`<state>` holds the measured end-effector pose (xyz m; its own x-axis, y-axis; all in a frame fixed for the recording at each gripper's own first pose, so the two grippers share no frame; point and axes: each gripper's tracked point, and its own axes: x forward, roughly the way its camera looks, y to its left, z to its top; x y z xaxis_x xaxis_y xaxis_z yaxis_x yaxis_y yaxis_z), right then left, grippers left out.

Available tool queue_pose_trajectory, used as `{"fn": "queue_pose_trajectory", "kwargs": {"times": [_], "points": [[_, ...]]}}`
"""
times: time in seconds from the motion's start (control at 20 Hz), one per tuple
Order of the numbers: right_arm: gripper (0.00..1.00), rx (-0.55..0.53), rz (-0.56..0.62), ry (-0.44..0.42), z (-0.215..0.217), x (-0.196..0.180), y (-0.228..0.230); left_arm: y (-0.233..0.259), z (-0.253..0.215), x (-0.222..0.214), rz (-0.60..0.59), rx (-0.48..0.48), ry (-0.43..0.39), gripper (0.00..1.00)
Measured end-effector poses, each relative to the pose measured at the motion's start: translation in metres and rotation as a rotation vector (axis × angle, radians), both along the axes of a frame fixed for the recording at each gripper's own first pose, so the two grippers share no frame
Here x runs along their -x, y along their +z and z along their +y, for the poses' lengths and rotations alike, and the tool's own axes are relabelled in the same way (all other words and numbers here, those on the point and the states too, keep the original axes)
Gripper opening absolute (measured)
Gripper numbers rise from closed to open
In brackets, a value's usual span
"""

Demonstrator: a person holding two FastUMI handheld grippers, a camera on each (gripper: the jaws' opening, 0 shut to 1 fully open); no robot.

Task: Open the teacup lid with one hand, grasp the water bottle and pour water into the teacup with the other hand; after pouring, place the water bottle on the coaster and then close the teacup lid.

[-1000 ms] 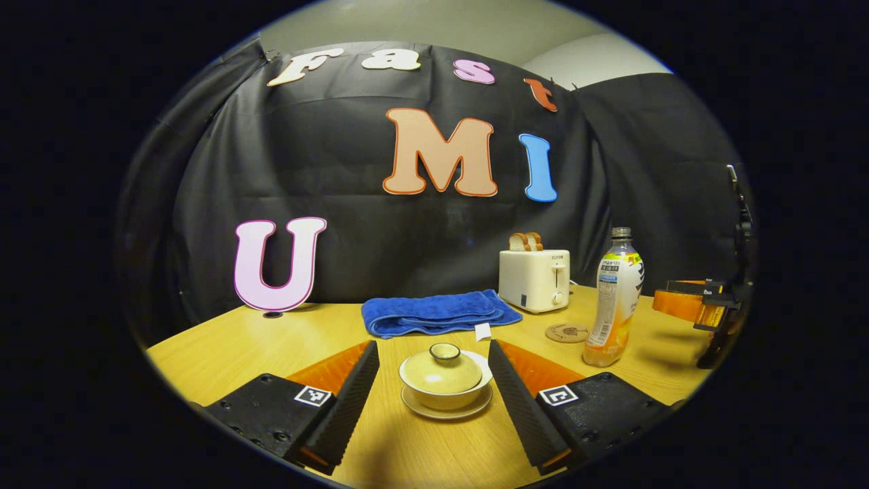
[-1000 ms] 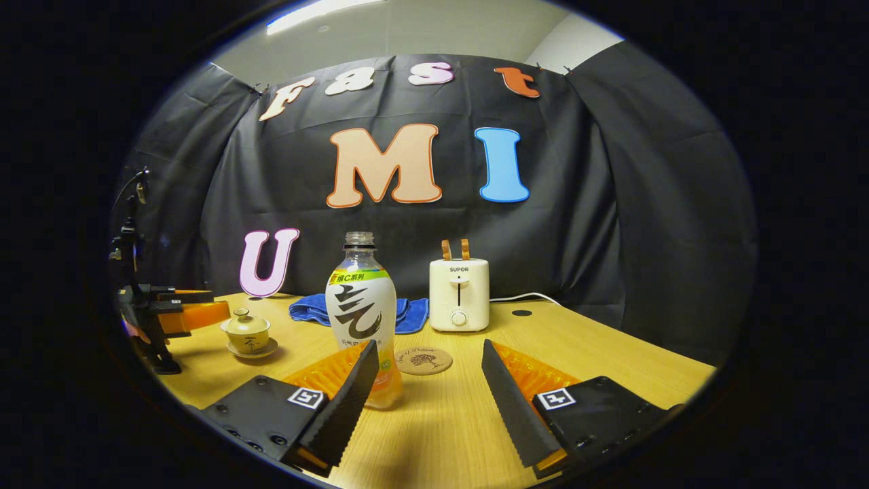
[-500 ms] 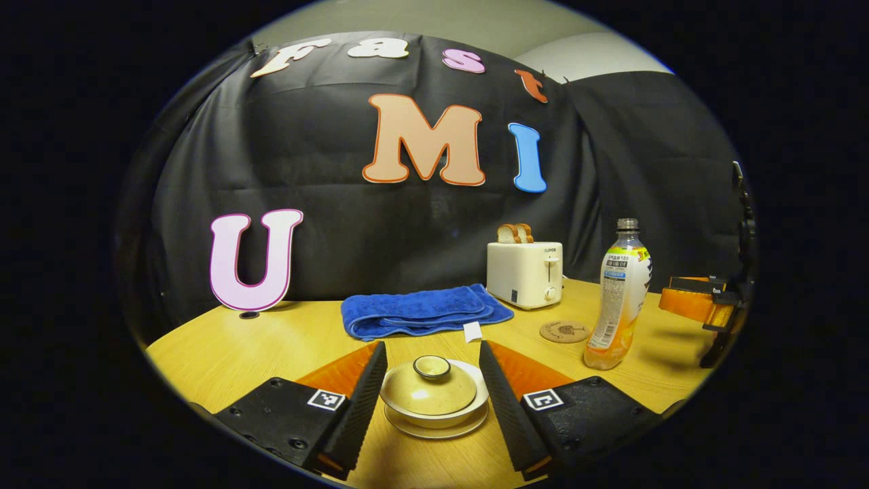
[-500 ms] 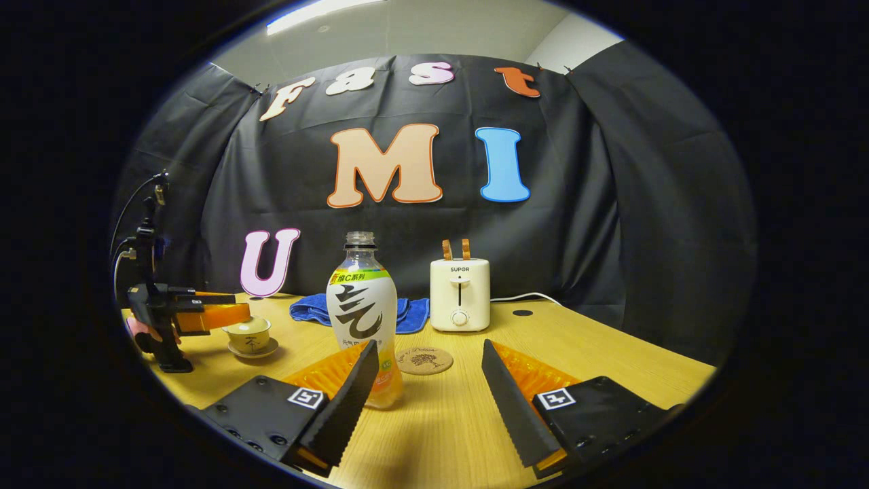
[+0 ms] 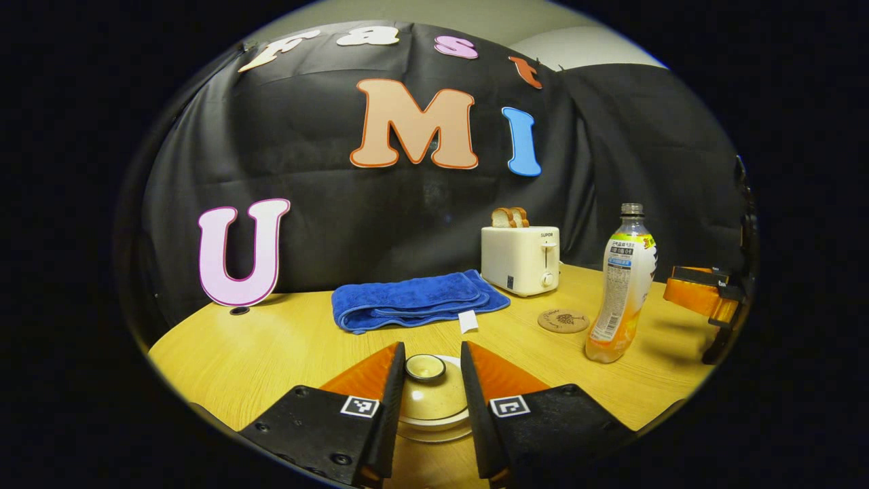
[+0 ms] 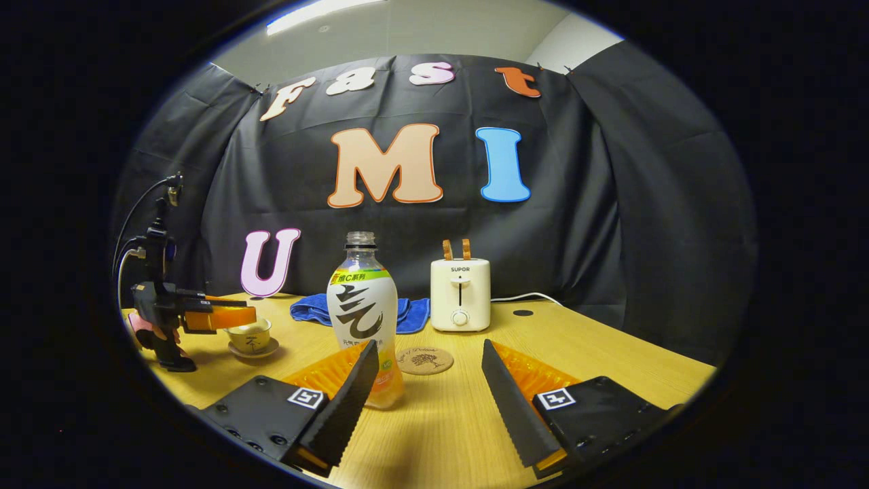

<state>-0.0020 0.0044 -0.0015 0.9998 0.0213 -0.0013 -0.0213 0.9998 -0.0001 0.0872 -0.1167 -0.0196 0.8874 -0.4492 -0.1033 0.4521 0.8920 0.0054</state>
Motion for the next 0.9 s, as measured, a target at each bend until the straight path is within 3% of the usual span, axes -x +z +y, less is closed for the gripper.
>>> {"fn": "queue_pose_trajectory", "kwargs": {"times": [0.2, 0.55, 0.9], "points": [[0.94, 0.0, 0.0, 0.0, 0.0, 0.0, 0.0, -0.001, 0.001, -0.002, 0.006, 0.007, 0.014, 0.29], [0.94, 0.0, 0.001, 0.008, 0.002, 0.0, 0.0, 0.001, 0.004, -0.001, -0.005, 0.022, 0.023, 0.28], [0.93, -0.003, 0.008, 0.072, 0.012, 0.001, -0.002, 0.014, 0.011, 0.003, -0.076, 0.068, 0.055, 0.27]]}}
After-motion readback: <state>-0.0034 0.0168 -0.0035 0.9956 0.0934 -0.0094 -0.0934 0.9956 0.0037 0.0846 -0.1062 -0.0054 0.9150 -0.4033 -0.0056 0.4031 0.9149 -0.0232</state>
